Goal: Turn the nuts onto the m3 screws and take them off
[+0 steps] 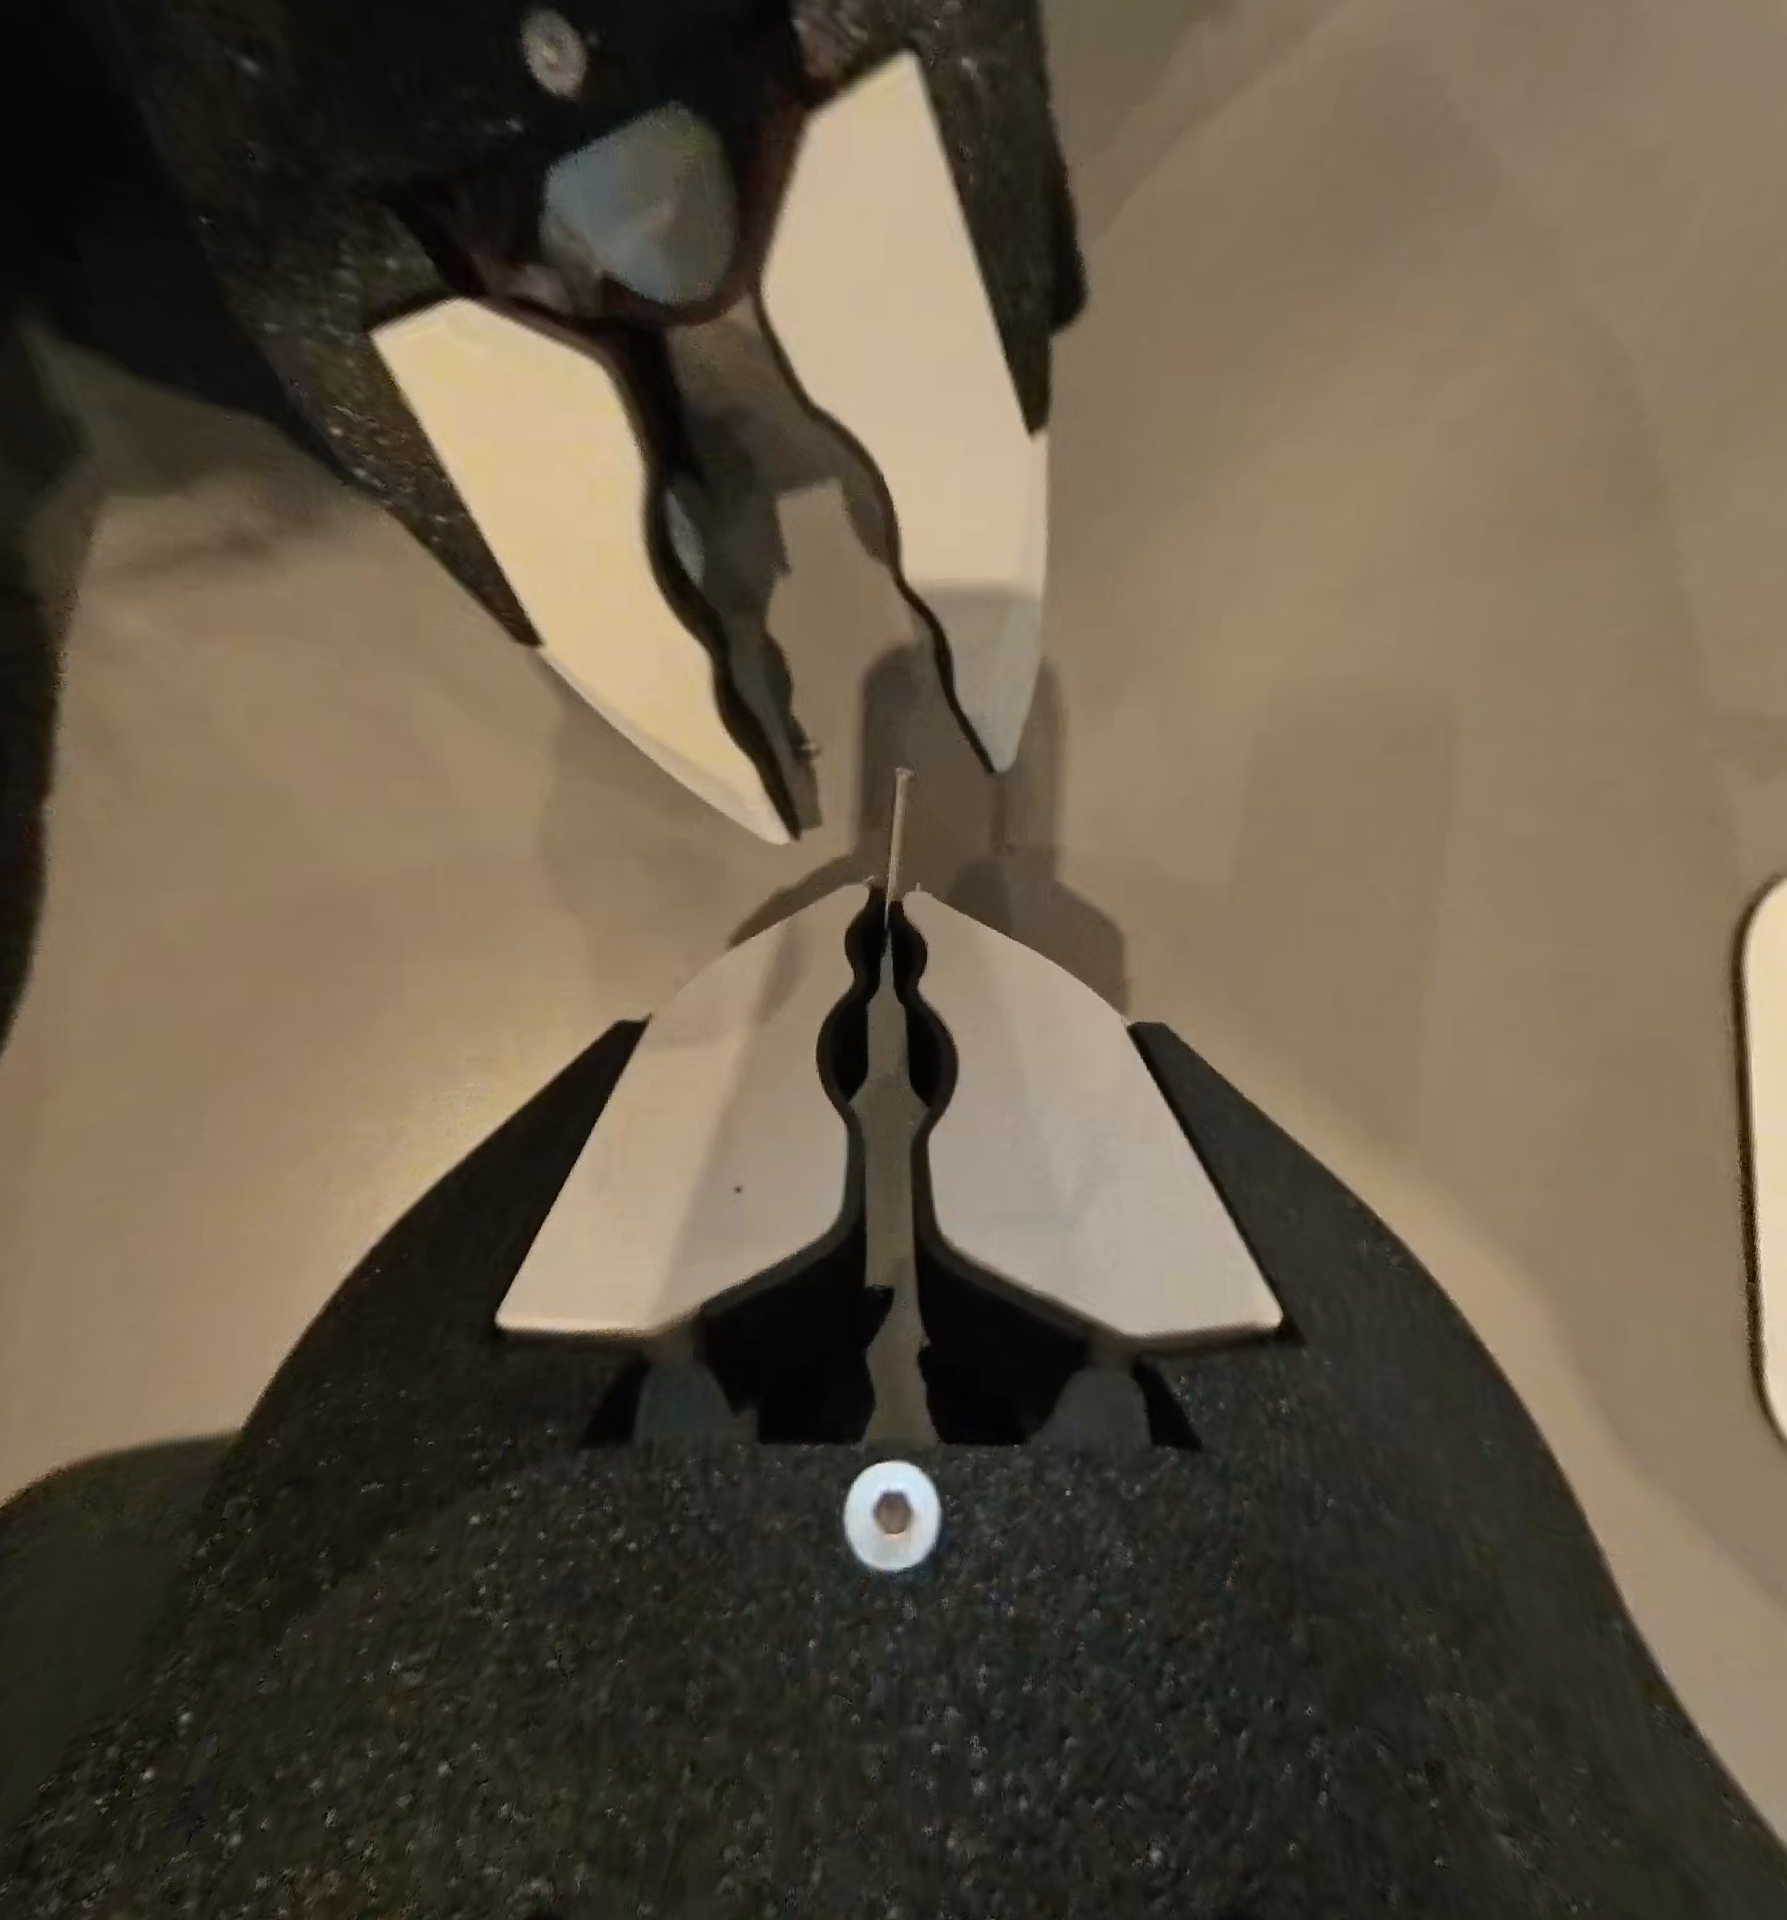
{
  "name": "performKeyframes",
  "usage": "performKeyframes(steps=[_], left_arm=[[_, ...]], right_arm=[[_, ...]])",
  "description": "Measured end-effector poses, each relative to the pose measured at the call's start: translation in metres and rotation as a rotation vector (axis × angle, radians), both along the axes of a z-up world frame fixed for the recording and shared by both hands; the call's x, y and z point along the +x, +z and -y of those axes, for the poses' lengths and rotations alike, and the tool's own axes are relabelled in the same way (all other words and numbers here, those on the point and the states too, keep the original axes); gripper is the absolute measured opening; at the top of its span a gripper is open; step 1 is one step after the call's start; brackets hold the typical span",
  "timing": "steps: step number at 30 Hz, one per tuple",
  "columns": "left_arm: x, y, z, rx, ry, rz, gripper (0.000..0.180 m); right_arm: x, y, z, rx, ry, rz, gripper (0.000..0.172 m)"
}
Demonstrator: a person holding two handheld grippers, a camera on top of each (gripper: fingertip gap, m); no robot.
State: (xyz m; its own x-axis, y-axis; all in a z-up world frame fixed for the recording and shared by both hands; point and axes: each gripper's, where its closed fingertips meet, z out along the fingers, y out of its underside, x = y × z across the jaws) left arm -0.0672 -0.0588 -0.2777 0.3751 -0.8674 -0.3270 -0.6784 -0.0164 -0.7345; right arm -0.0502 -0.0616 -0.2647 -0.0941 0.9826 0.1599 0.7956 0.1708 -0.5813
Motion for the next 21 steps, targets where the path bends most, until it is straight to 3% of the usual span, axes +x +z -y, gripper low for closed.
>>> performKeyframes(steps=[7, 10, 13, 17, 21], left_arm=[[0.004, -0.012, 0.007, -0.004, -0.033, -0.096, 0.015], [0.003, -0.015, 0.008, 0.007, -0.034, -0.123, 0.003], [-0.001, -0.014, 0.003, 0.023, 0.013, -0.131, 0.002], [-0.011, 0.006, -0.014, 0.002, 0.140, 0.067, 0.001], [-0.036, 0.040, -0.031, 0.057, 0.265, 0.350, 0.001]], right_arm=[[-0.004, 0.000, 0.017, 0.012, 0.145, 0.155, 0.001], [-0.005, 0.000, 0.016, 0.010, 0.160, 0.177, 0.001], [-0.010, 0.003, 0.012, 0.014, 0.140, 0.140, 0.001], [-0.016, 0.020, -0.012, 0.034, -0.035, -0.107, 0.007], [-0.009, 0.004, -0.015, -0.079, -0.197, -0.277, 0.015]])
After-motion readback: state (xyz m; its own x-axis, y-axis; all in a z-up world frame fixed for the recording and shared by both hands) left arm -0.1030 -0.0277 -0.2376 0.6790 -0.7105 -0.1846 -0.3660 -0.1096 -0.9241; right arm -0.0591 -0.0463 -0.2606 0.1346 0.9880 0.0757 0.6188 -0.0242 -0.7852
